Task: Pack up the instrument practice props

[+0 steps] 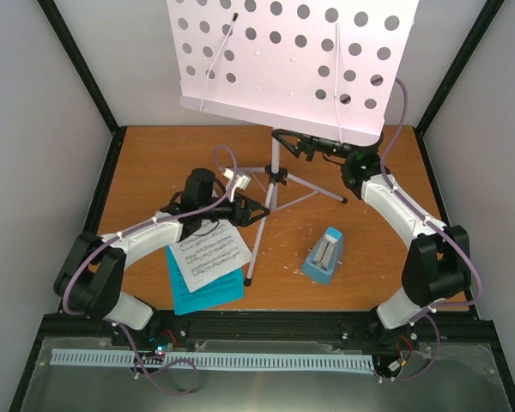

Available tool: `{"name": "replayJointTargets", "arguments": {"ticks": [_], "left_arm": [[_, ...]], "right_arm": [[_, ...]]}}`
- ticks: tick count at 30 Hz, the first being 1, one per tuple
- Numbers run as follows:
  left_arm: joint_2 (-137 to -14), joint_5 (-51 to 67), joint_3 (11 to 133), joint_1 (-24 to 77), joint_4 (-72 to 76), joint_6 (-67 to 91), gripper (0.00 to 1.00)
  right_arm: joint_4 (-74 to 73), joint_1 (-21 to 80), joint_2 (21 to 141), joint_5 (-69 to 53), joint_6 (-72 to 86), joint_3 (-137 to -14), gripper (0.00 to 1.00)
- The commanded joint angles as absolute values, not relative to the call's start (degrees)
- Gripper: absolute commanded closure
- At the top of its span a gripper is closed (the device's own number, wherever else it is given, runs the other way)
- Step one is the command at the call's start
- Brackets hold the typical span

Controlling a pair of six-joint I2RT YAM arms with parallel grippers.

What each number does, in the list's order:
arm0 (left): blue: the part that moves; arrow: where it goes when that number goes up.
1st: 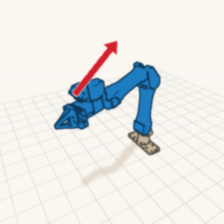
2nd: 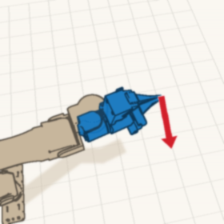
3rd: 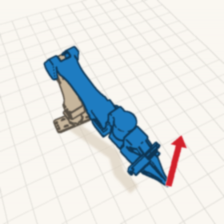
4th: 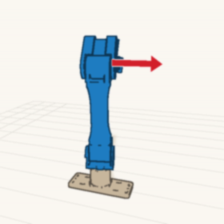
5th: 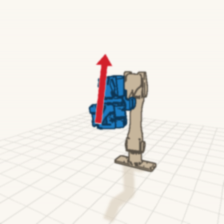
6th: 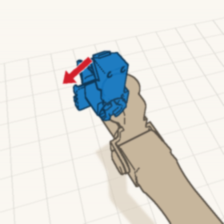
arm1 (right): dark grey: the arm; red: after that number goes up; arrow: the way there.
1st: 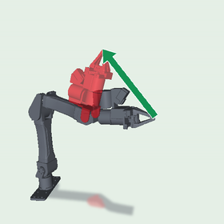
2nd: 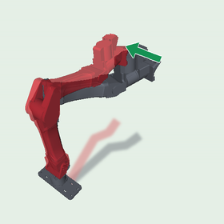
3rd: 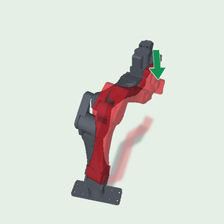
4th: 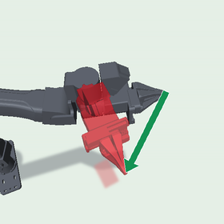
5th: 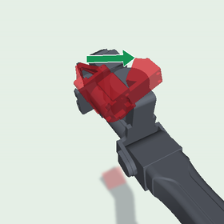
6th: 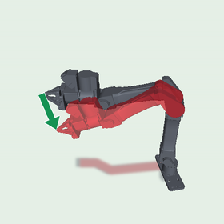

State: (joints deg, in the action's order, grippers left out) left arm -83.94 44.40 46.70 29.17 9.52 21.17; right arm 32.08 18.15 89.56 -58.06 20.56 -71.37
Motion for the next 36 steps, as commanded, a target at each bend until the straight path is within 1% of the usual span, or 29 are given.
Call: {"name": "replayJointTargets", "arguments": {"ticks": [1,3,11,14,18,21,23,26,30,33,34,36], "left_arm": [[-85.46,45.41,49.12,29.97,13.61,20.61,0.40],[-85.91,44.89,49.26,30.01,13.81,20.39,0.45],[-88.06,44.09,49.22,30.06,15.27,20.06,0.49],[-89.10,44.59,49.30,30.06,15.76,20.03,0.55],[-89.62,44.78,49.67,30.06,15.70,19.45,0.55],[-89.92,44.91,49.98,30.07,15.48,19.08,0.55],[-90.30,45.30,50.14,30.14,15.61,19.06,0.57],[-91.37,45.50,50.65,30.15,16.07,19.07,0.67],[-91.69,44.96,51.17,30.15,16.74,18.33,0.84],[-91.63,44.00,51.53,30.15,16.63,17.46,0.97],[-91.41,43.55,51.73,30.15,16.60,17.29,0.99],[-90.70,42.59,51.42,30.15,17.32,17.02,1.00]], "right_arm": [[27.61,19.57,91.23,-61.08,17.50,-75.91,0.46],[26.31,19.98,91.70,-61.69,16.47,-76.97,0.46],[24.09,20.25,92.02,-61.32,15.17,-80.15,0.48],[24.00,20.22,92.39,-60.88,15.19,-81.02,0.48],[22.50,20.30,92.70,-58.90,14.32,-82.00,0.49],[21.92,20.29,92.96,-58.00,13.99,-82.74,0.54],[22.37,20.30,93.07,-57.95,14.48,-82.80,0.57],[23.02,20.28,93.14,-58.95,15.24,-82.86,0.64],[22.82,20.30,92.31,-59.37,15.05,-82.31,0.83],[21.76,20.30,90.98,-59.12,13.90,-81.66,0.93],[21.25,20.30,90.51,-59.00,13.43,-81.65,0.95],[20.03,20.37,89.78,-58.85,12.74,-81.58,0.97]]}}
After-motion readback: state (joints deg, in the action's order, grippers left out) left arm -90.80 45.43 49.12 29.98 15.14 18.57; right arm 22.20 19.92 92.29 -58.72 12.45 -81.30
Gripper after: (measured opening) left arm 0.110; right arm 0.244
